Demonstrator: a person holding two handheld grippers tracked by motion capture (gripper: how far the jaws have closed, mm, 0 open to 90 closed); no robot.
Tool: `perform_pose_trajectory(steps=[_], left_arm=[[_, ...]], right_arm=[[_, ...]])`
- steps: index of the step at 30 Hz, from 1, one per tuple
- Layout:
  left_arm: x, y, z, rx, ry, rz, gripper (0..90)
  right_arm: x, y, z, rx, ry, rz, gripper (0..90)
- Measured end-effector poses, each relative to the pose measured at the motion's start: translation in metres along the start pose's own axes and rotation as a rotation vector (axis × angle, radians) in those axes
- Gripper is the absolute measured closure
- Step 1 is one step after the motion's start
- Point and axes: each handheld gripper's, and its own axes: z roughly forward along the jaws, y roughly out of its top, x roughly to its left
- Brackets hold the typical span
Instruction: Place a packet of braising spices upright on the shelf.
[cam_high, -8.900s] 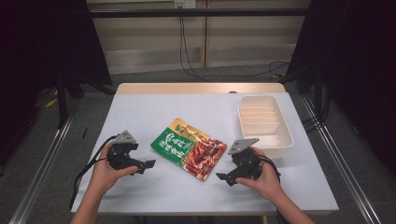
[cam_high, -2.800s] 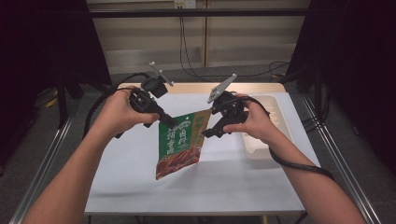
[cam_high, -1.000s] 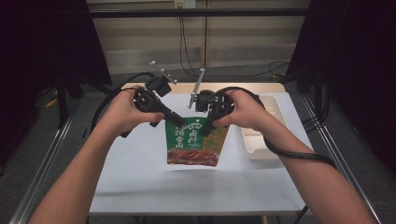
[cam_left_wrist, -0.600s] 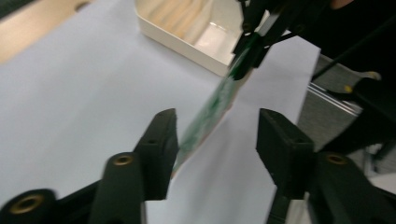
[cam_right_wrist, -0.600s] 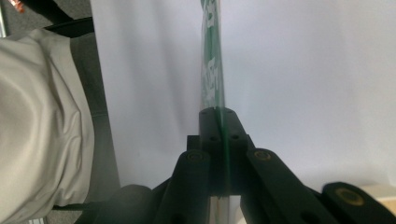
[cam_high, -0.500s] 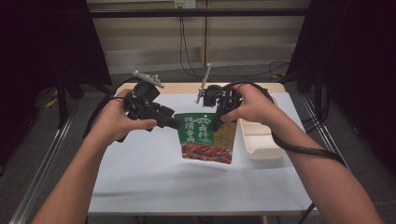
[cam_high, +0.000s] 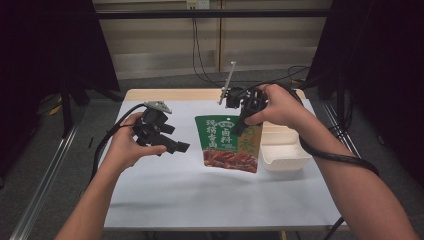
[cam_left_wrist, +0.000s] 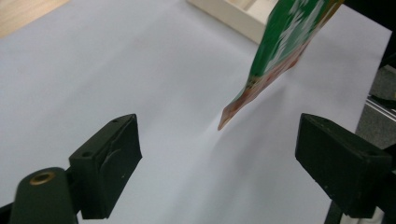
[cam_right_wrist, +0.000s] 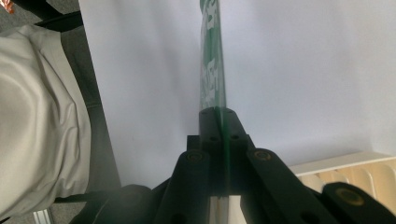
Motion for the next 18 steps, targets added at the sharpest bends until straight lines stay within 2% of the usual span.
perform_pose_trajectory(steps=[1, 3, 6, 7, 8, 9, 10, 13, 14, 15, 17, 18], left_arm=[[0.001, -0.003, 0.002, -0.007, 0.015, -0.009, 12.9], [0.002, -0.006, 0.004, -0.009, 0.017, -0.008, 11.3], [0.004, -0.016, 0.013, 0.006, 0.043, -0.030, 8.7], [0.006, -0.019, 0.013, 0.019, 0.045, -0.019, 8.3], [0.006, -0.021, 0.015, 0.008, 0.054, -0.036, 7.9], [0.006, -0.021, 0.015, 0.008, 0.054, -0.036, 7.3], [0.009, -0.028, 0.019, -0.001, 0.070, -0.050, 6.9], [0.011, -0.032, 0.021, 0.009, 0.072, -0.054, 5.9], [0.011, -0.036, 0.022, 0.017, 0.084, -0.053, 5.8], [0.012, -0.039, 0.024, 0.019, 0.089, -0.071, 5.6], [0.012, -0.043, 0.025, 0.015, 0.116, -0.073, 5.4], [0.012, -0.045, 0.026, 0.001, 0.115, -0.080, 5.4]], right_arm=[[-0.001, -0.001, -0.001, 0.000, -0.005, -0.002, 90.0], [-0.001, -0.001, -0.002, 0.001, -0.007, 0.010, 90.0], [-0.005, -0.005, -0.004, -0.004, -0.001, 0.017, 90.0], [-0.005, -0.005, -0.004, -0.004, -0.005, 0.018, 90.0], [-0.006, -0.005, -0.005, -0.001, -0.010, 0.021, 90.0], [-0.006, -0.006, -0.005, -0.001, -0.007, 0.024, 90.0], [-0.007, -0.006, -0.005, -0.006, -0.012, 0.024, 90.0], [-0.009, -0.007, -0.006, -0.007, -0.011, 0.030, 90.0], [-0.010, -0.007, -0.007, -0.007, -0.007, 0.030, 90.0], [-0.011, -0.008, -0.008, -0.003, -0.010, 0.031, 90.0], [-0.012, -0.008, -0.009, -0.001, -0.017, 0.036, 90.0], [-0.013, -0.008, -0.010, -0.005, -0.016, 0.029, 90.0]])
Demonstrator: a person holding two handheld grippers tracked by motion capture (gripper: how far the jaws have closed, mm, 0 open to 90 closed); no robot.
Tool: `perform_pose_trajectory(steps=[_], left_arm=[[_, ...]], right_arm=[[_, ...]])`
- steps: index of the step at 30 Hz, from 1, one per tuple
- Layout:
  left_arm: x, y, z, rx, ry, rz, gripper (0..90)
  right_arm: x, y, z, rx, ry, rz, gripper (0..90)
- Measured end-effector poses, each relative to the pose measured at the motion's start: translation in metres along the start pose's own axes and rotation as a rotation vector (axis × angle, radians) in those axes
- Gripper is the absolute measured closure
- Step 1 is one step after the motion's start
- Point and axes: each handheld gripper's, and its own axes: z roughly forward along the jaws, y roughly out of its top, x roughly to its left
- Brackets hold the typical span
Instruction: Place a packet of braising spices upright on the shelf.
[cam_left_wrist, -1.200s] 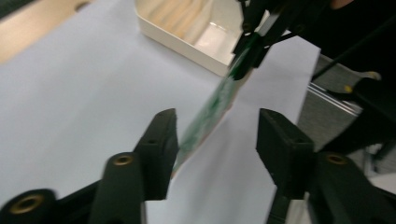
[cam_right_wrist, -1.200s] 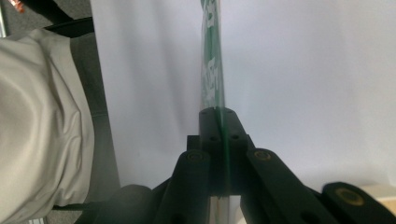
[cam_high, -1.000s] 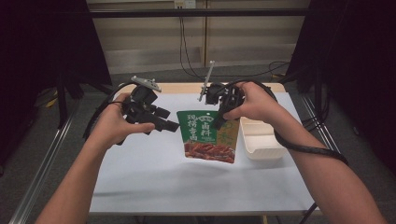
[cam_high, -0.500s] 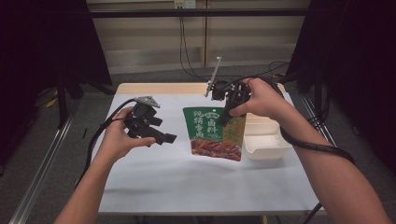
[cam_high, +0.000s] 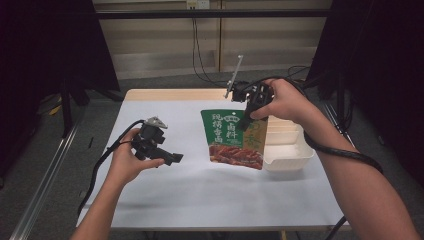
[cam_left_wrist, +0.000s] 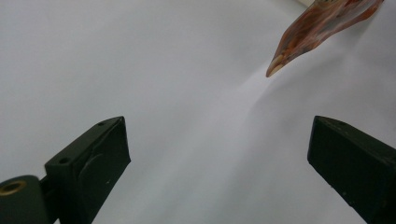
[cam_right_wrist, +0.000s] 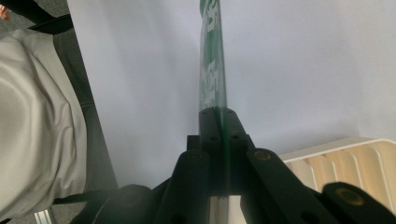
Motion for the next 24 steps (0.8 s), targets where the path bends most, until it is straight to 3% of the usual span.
perform_pose_trajectory(steps=[3, 4, 9, 16, 20, 24], left_arm=[[0.002, -0.005, 0.002, 0.004, 0.005, 0.014, 5.2], [0.001, -0.008, 0.004, -0.001, 0.020, 0.000, 5.1], [0.003, -0.020, 0.010, 0.010, 0.023, 0.005, 2.9], [0.009, -0.033, 0.017, 0.006, -0.017, -0.047, 1.7], [0.012, -0.037, 0.018, 0.013, -0.028, -0.029, 0.5], [0.012, -0.041, 0.020, 0.009, -0.044, -0.048, 0.3]], right_arm=[[-0.001, 0.000, -0.004, -0.002, -0.005, 0.011, 90.0], [-0.002, -0.001, -0.005, -0.002, -0.011, 0.018, 90.0], [-0.005, -0.002, -0.012, 0.003, -0.022, 0.021, 90.0], [-0.010, -0.004, -0.018, 0.005, -0.023, 0.042, 90.0], [-0.012, -0.004, -0.021, 0.001, -0.033, 0.046, 90.0], [-0.015, -0.004, -0.024, 0.000, -0.028, 0.052, 90.0]])
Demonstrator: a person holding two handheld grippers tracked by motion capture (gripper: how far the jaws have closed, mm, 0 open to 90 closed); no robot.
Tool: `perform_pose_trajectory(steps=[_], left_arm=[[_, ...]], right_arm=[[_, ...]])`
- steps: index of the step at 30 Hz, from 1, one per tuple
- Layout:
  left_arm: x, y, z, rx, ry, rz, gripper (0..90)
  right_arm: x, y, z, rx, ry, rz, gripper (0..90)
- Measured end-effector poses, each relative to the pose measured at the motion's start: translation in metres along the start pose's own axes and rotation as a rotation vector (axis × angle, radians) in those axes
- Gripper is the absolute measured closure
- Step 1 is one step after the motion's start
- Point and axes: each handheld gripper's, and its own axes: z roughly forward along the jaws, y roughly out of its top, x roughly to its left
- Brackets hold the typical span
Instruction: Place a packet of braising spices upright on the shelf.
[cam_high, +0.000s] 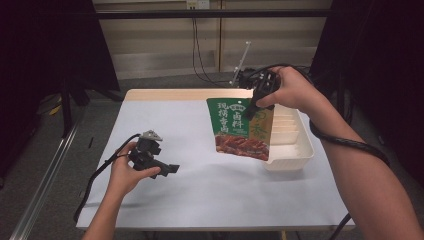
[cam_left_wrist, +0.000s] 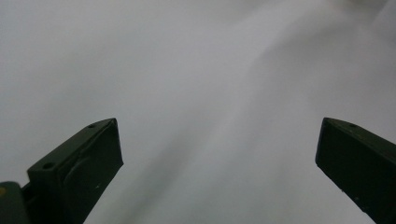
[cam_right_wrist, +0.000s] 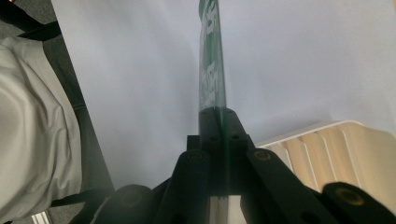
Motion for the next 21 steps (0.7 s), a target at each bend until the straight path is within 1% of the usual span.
perform_pose_trajectory(steps=[1, 3, 6, 7, 8, 11, 12, 13, 14, 15, 16, 17, 18, 19, 20, 21], left_arm=[[0.001, -0.001, 0.000, 0.005, -0.002, -0.014, 0.3], [0.004, -0.002, -0.001, 0.007, -0.014, -0.009, 0.0], [0.004, -0.003, -0.002, 0.012, -0.001, -0.017, 0.0], [0.005, -0.003, -0.002, 0.015, -0.002, -0.013, 0.0], [0.004, -0.003, -0.002, 0.011, 0.001, -0.015, 0.0], [0.003, -0.005, -0.001, 0.032, 0.002, -0.015, 0.0], [0.004, -0.005, -0.001, 0.041, 0.002, -0.004, 0.0], [0.004, -0.006, -0.001, 0.042, -0.001, -0.003, 0.0], [0.004, -0.006, -0.001, 0.042, -0.001, -0.003, 0.0], [0.005, -0.008, -0.002, 0.029, -0.023, -0.012, 0.0], [0.006, -0.009, -0.003, 0.027, -0.031, -0.020, 0.0], [0.007, -0.010, -0.003, 0.020, -0.030, -0.023, 0.0], [0.009, -0.011, -0.004, 0.029, -0.016, -0.014, 0.0], [0.009, -0.011, -0.004, 0.029, -0.016, -0.014, 0.0], [0.010, -0.012, -0.004, 0.029, -0.026, -0.018, 0.0], [0.010, -0.013, -0.004, 0.021, -0.028, -0.027, 0.0]], right_arm=[[-0.001, 0.000, -0.001, -0.003, -0.003, 0.002, 90.0], [-0.002, 0.000, -0.003, -0.005, -0.002, -0.001, 90.0], [-0.003, -0.001, -0.006, -0.004, -0.012, 0.006, 90.0], [-0.004, -0.002, -0.006, -0.009, -0.018, 0.009, 90.0], [-0.005, -0.002, -0.007, -0.011, -0.014, 0.011, 90.0], [-0.008, -0.004, -0.008, -0.020, -0.013, 0.007, 90.0], [-0.008, -0.005, -0.009, -0.020, -0.015, 0.012, 90.0], [-0.009, -0.006, -0.009, -0.020, -0.017, 0.013, 90.0], [-0.010, -0.007, -0.010, -0.015, -0.013, 0.025, 90.0], [-0.011, -0.009, -0.010, -0.018, -0.020, 0.028, 90.0], [-0.012, -0.010, -0.011, -0.016, -0.019, 0.033, 90.0], [-0.013, -0.012, -0.012, -0.015, -0.016, 0.035, 90.0], [-0.013, -0.013, -0.013, -0.010, -0.021, 0.045, 90.0], [-0.014, -0.015, -0.015, -0.012, -0.023, 0.044, 90.0], [-0.014, -0.015, -0.015, -0.012, -0.023, 0.044, 90.0], [-0.015, -0.019, -0.018, -0.013, -0.031, 0.054, 90.0]])
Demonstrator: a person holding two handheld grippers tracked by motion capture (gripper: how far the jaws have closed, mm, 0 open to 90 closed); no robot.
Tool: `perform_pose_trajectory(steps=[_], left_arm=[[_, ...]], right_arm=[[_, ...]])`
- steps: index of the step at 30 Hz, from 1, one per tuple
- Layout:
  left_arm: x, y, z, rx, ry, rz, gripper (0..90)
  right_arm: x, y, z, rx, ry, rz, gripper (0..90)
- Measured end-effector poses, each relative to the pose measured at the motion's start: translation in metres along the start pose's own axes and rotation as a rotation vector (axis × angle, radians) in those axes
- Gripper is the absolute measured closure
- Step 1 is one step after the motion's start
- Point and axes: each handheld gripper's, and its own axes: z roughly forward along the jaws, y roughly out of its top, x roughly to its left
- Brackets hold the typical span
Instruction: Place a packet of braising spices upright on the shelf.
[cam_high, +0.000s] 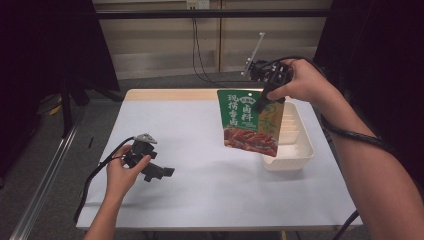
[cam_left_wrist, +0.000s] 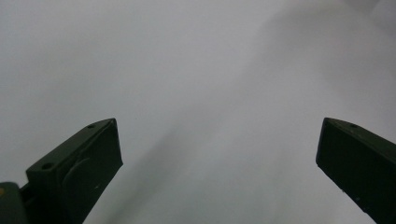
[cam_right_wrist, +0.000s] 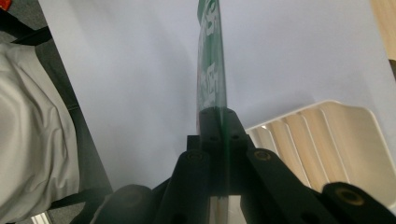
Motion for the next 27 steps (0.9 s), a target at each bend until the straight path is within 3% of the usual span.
perform_pose_trajectory(steps=[27], left_arm=[[0.000, -0.004, -0.009, -0.014, -0.009, 0.003, 0.0]], right_arm=[[-0.020, -0.044, -0.023, 0.017, -0.044, 0.098, 90.0]])
